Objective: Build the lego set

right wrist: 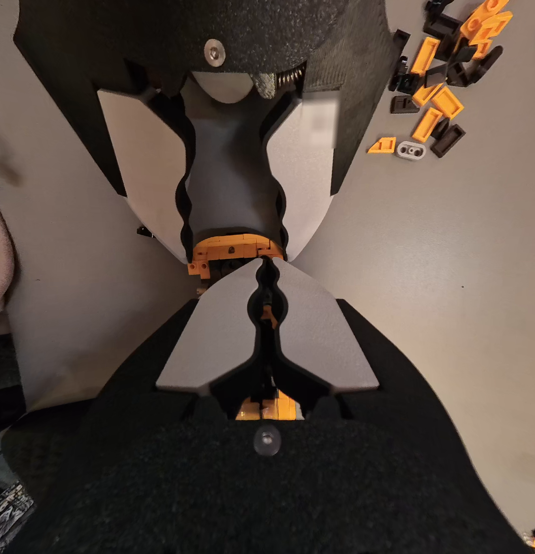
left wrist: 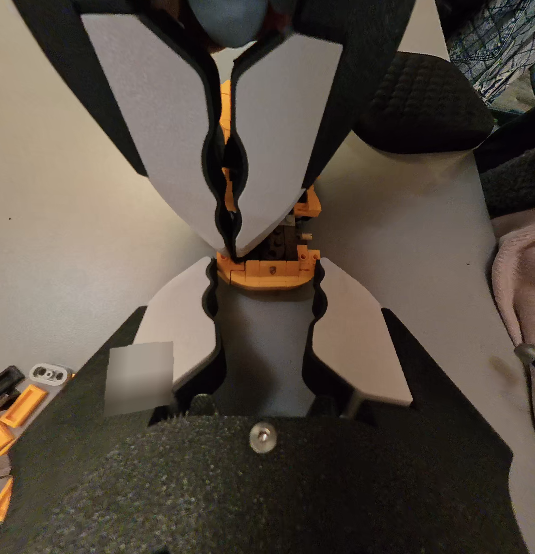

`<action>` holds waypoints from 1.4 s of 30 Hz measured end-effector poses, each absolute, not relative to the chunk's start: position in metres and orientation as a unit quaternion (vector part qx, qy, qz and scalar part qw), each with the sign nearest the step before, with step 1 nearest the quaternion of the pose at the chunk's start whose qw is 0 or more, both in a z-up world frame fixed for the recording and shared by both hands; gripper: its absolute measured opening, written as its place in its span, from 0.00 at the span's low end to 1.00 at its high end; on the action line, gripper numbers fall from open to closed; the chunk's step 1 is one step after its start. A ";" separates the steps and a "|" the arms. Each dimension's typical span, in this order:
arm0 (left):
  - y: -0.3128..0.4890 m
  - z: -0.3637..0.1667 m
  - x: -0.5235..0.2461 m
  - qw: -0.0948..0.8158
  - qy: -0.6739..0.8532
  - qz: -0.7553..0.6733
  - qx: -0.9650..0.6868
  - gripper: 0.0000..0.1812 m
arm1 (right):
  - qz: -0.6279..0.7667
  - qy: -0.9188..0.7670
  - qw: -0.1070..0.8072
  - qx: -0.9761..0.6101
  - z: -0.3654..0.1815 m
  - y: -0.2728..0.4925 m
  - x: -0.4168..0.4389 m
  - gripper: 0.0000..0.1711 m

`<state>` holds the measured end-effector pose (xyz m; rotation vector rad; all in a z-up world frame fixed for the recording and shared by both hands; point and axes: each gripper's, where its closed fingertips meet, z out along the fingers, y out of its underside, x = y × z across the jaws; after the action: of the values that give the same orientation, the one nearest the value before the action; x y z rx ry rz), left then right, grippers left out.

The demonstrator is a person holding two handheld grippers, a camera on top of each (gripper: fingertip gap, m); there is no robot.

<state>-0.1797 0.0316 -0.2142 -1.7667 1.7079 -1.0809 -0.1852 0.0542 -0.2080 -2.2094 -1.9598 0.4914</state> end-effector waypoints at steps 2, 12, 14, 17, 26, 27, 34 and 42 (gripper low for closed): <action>0.032 -0.214 -0.179 0.229 0.619 -0.391 -0.641 0.33 | 0.153 -0.651 0.088 -0.738 -0.208 0.055 -0.185 0.00; 0.033 -0.214 -0.179 0.238 0.620 -0.384 -0.641 0.32 | 0.175 -0.613 0.214 -0.740 -0.175 0.005 -0.182 0.10; 0.034 -0.212 -0.180 0.244 0.624 -0.382 -0.637 0.33 | 0.176 -0.605 0.194 -0.752 -0.188 -0.012 -0.184 0.14; 0.032 -0.209 -0.181 0.248 0.629 -0.386 -0.628 0.33 | 0.173 -0.577 0.197 -0.774 -0.201 -0.026 -0.190 0.14; 0.029 -0.220 -0.184 0.249 0.659 -0.349 -0.618 0.36 | 0.174 -0.429 0.236 -0.854 -0.220 -0.039 -0.199 0.17; 0.030 -0.220 -0.184 0.251 0.660 -0.345 -0.619 0.35 | 0.167 -0.417 0.239 -0.861 -0.222 -0.038 -0.198 0.17; 0.029 -0.221 -0.185 0.258 0.668 -0.327 -0.617 0.33 | 0.139 -0.358 0.242 -0.891 -0.227 -0.042 -0.206 0.17; 0.023 -0.222 -0.188 0.263 0.677 -0.318 -0.609 0.32 | 0.123 -0.347 0.251 -0.895 -0.228 -0.034 -0.206 0.04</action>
<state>-0.1879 0.0230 -0.2223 -1.6481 1.8317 -0.8601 -0.2065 -0.0337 -0.2283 -2.4371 -0.9447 0.3346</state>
